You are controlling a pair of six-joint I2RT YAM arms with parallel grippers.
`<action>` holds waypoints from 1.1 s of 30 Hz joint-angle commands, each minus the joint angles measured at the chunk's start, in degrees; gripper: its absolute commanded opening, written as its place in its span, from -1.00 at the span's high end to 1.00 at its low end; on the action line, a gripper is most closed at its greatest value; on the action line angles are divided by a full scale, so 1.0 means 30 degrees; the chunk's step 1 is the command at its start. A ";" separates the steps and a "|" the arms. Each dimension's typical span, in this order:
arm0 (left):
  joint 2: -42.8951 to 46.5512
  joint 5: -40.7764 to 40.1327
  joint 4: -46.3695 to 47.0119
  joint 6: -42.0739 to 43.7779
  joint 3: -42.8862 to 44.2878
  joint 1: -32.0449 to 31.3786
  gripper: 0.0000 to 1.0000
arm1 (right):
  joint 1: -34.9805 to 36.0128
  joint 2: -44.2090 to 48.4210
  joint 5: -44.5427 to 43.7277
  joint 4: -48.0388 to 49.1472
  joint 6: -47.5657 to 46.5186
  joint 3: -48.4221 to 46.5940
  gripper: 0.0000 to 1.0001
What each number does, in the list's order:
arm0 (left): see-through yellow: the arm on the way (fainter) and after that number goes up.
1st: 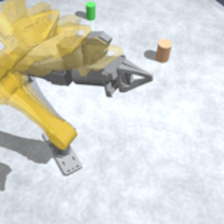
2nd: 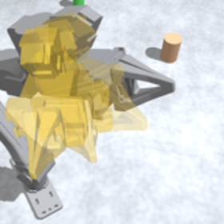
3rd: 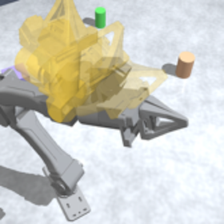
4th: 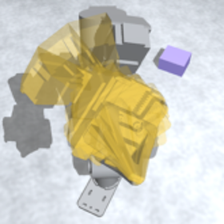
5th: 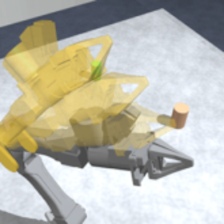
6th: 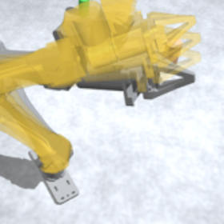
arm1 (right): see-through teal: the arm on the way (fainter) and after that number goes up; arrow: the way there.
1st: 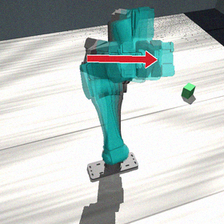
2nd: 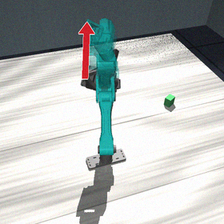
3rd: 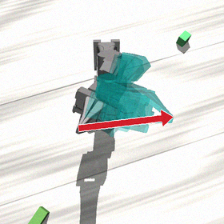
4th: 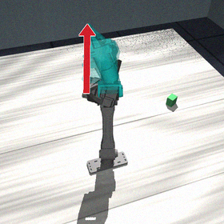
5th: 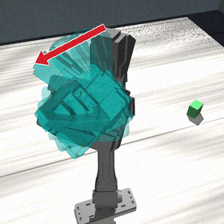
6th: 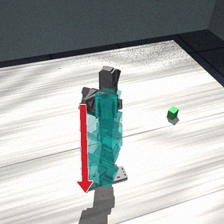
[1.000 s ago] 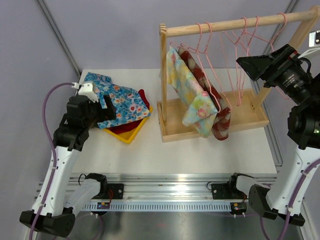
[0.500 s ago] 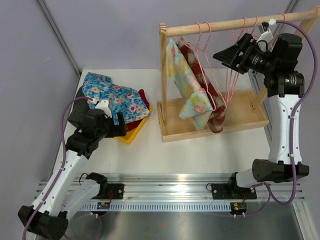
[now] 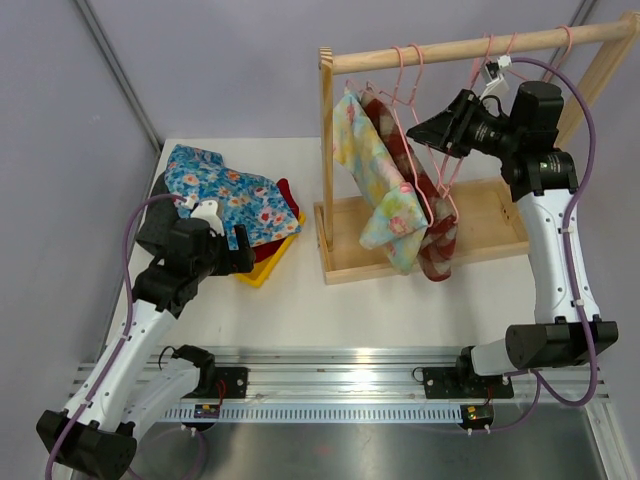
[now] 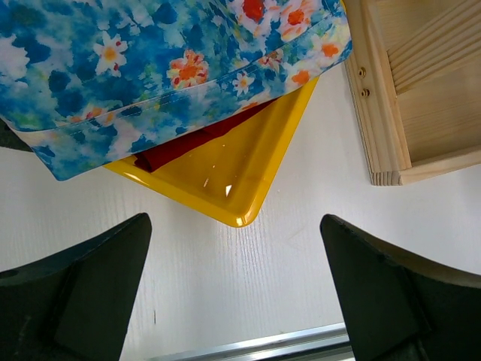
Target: Remove the skirt from the hanger
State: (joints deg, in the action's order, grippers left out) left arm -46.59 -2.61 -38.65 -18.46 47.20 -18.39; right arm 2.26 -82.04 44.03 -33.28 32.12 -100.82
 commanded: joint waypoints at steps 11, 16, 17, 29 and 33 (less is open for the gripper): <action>0.0382 -0.0448 0.0960 0.0349 0.0379 -0.0080 -0.98 | 0.0125 0.0423 -0.1493 0.0166 -0.0393 -0.1399 1.00; -0.0318 -0.0361 0.0845 0.0996 0.3500 -0.0080 -0.98 | 0.0125 0.0714 -0.1786 -0.1152 -0.0599 -0.3132 1.00; -0.0668 -0.0215 0.0728 0.1258 0.4298 -0.0109 -0.98 | 0.0125 0.1122 -0.1815 -0.1212 -0.0570 -0.3191 1.00; -0.7728 0.3831 -0.0327 0.2782 1.9293 -0.5404 -0.98 | 0.0125 0.5958 -0.2021 -0.1212 0.0719 -0.0028 1.00; -0.9078 0.3567 0.0109 0.3486 2.0361 -0.9531 -0.98 | 0.0125 0.6721 -0.1583 -0.1417 0.1129 -0.0320 1.00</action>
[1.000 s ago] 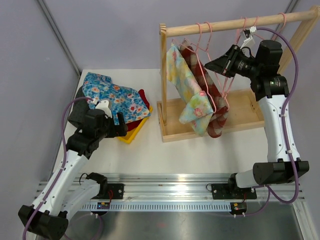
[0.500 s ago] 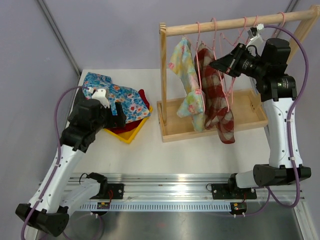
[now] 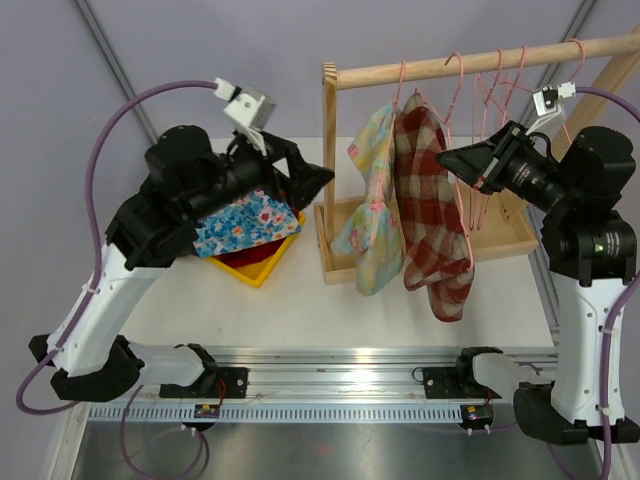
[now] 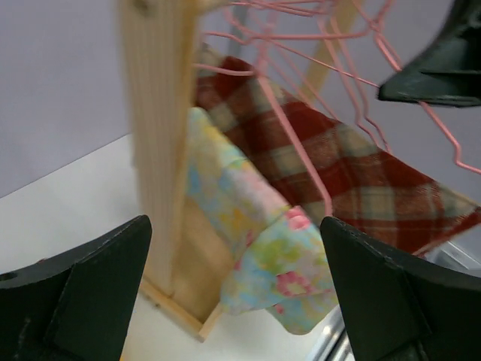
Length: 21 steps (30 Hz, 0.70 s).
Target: Remove the skirt from the hanger
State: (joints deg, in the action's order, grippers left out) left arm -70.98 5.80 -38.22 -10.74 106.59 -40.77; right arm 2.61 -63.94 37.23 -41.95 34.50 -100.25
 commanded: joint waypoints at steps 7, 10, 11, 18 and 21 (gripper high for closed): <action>-0.1740 0.0321 0.1807 0.1207 -0.0810 -0.5126 -0.98 | 0.0008 0.0396 0.1094 0.0772 0.0570 -0.2266 1.00; -0.1740 0.0380 0.2774 0.1587 -0.1745 -0.6736 -0.98 | 0.0008 0.0716 0.0949 0.0713 0.0716 -0.2297 1.00; -0.1769 0.0293 0.2981 0.1676 -0.1952 -0.7176 -0.98 | 0.0008 0.0834 0.0919 0.0655 0.0745 -0.2268 1.00; -0.2471 -0.0235 0.5207 0.1822 -0.3360 -1.0953 -0.98 | 0.0008 0.1919 0.0188 0.0158 0.1185 -0.2063 1.00; -0.3290 -0.0675 0.5882 0.1998 -0.3390 -1.1864 -0.98 | -0.0021 0.2270 0.0245 0.0098 0.1507 -0.2150 1.00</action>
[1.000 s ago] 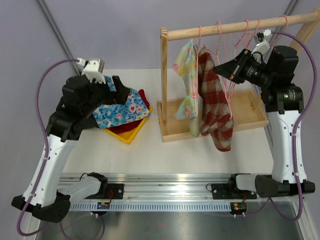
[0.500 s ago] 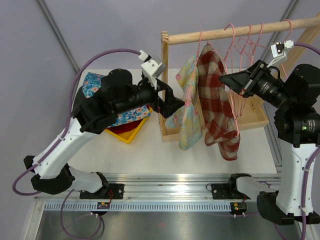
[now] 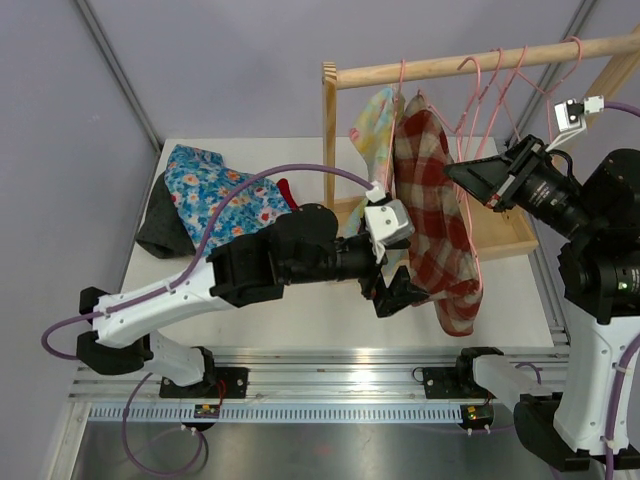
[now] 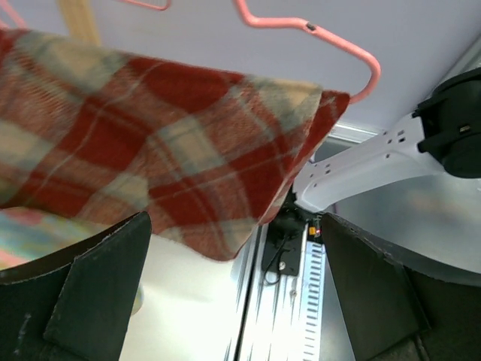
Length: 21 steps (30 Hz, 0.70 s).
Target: Remove the skirt from the hanger
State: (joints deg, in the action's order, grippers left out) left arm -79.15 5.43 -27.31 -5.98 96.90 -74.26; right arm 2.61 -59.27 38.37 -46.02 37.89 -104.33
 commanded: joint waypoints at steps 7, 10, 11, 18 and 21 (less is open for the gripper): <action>-0.2763 0.0677 0.4179 -0.0233 -0.0163 -0.1262 -0.98 | 0.0008 0.1093 -0.0221 0.1073 0.0700 -0.1228 1.00; -0.3409 0.1645 0.4708 -0.0322 -0.0191 -0.1584 -0.91 | 0.0008 0.1035 -0.0251 0.0839 0.0584 -0.1374 1.00; -0.3584 0.1995 0.4854 -0.0351 -0.0221 -0.1730 -0.69 | 0.0008 0.1034 -0.0309 0.0722 0.0583 -0.1403 1.00; -0.3821 0.0886 0.4651 -0.0496 -0.0659 -0.1936 0.96 | 0.0008 0.0917 -0.0397 0.0692 0.0467 -0.1491 1.00; -0.3238 0.0680 0.4767 -0.0731 -0.1653 -0.1995 1.00 | 0.0008 0.0742 -0.0543 0.0458 0.0262 -0.1842 1.00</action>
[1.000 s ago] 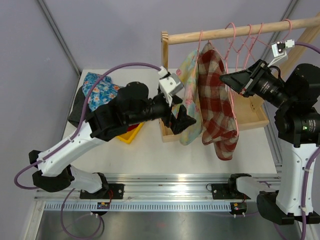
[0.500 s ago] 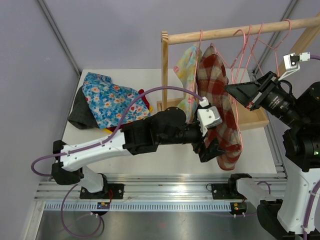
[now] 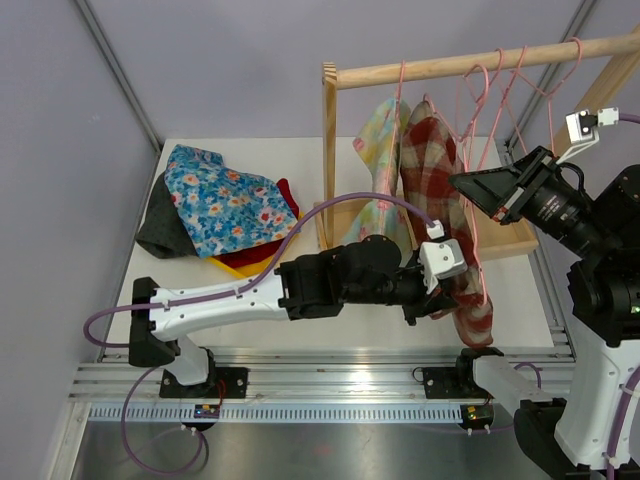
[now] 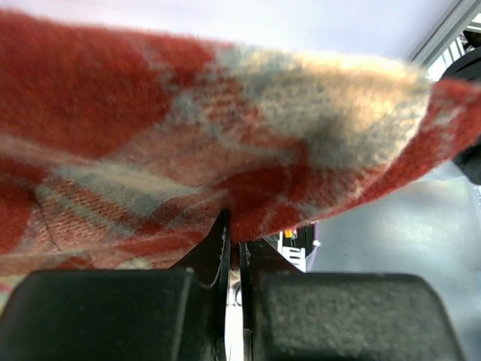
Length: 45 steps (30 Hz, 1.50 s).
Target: Remove the skirt from the hanger
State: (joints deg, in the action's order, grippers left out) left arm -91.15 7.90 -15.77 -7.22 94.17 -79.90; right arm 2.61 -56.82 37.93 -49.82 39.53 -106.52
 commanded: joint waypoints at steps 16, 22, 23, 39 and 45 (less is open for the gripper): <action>-0.0256 -0.1842 0.1128 -0.3478 -0.8509 -0.7286 1.00 | 0.0008 -0.3062 -0.2009 0.1049 -0.1516 -0.4865 1.00; -0.1928 -0.1549 0.0922 -0.5354 -0.9416 -0.8931 1.00 | 0.0008 -0.3852 -0.2272 0.1929 -0.1486 -0.4454 1.00; -0.1988 -0.1666 0.0689 -0.5704 -0.9505 -0.9021 1.00 | -0.0021 -0.4376 -0.2331 0.1901 -0.1690 -0.4831 1.00; 0.4042 -1.0123 -0.5519 -0.5942 -0.8046 -0.9139 1.00 | -0.0021 -0.5233 -0.3386 0.3980 -0.1486 -0.1089 1.00; 0.7670 -1.5426 -1.0705 -0.5971 -0.6781 -0.8789 1.00 | -0.0050 -0.3885 -0.3270 0.4156 -0.1633 0.1665 1.00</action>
State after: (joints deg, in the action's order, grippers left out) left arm -73.95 -25.58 -38.94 -24.53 71.16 -107.15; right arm 2.63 -71.68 28.51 -41.39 34.98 -103.63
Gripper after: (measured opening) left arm 0.024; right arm 0.031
